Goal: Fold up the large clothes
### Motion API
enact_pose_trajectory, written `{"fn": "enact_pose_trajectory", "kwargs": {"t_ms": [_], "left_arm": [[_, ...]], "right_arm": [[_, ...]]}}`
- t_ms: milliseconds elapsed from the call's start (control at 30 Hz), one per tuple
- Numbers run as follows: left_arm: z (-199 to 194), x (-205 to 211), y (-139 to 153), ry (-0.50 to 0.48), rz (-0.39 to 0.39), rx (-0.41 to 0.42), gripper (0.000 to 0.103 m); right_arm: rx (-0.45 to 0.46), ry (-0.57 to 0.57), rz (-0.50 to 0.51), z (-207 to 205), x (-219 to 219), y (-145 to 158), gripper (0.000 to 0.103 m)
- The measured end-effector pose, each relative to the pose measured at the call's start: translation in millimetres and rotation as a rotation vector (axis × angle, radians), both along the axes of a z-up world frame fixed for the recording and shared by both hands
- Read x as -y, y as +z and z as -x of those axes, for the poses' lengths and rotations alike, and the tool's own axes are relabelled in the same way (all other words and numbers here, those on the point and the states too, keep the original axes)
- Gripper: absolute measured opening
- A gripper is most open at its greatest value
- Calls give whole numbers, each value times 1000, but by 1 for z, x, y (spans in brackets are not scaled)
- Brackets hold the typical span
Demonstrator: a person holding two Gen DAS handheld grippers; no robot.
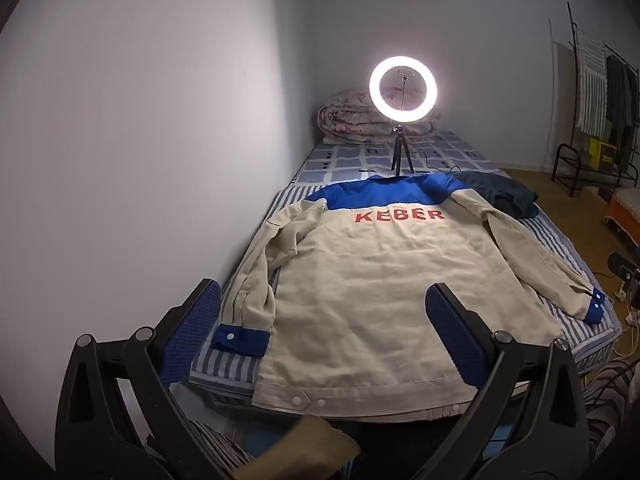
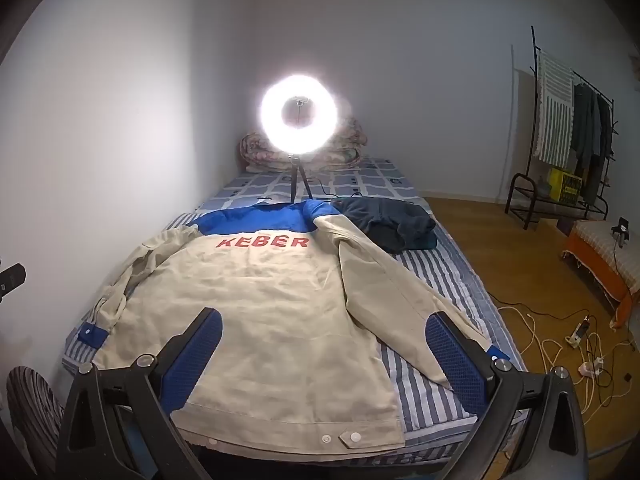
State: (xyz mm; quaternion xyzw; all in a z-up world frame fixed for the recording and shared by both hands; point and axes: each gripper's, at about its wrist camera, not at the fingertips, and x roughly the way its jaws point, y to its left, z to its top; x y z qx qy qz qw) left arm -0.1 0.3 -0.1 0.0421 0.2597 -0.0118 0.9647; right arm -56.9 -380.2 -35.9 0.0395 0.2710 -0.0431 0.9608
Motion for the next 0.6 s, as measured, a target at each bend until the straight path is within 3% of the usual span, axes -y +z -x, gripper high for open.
{"fn": "enact_pose_trajectory", "kwargs": {"t_ms": [233, 600], "left_arm": [[-5, -14, 4, 18, 28, 1, 103], [12, -3, 11, 37, -6, 42, 103]], "right_arm": [[2, 13, 28, 2, -4, 2, 103], [15, 16, 43, 5, -12, 10, 103]]}}
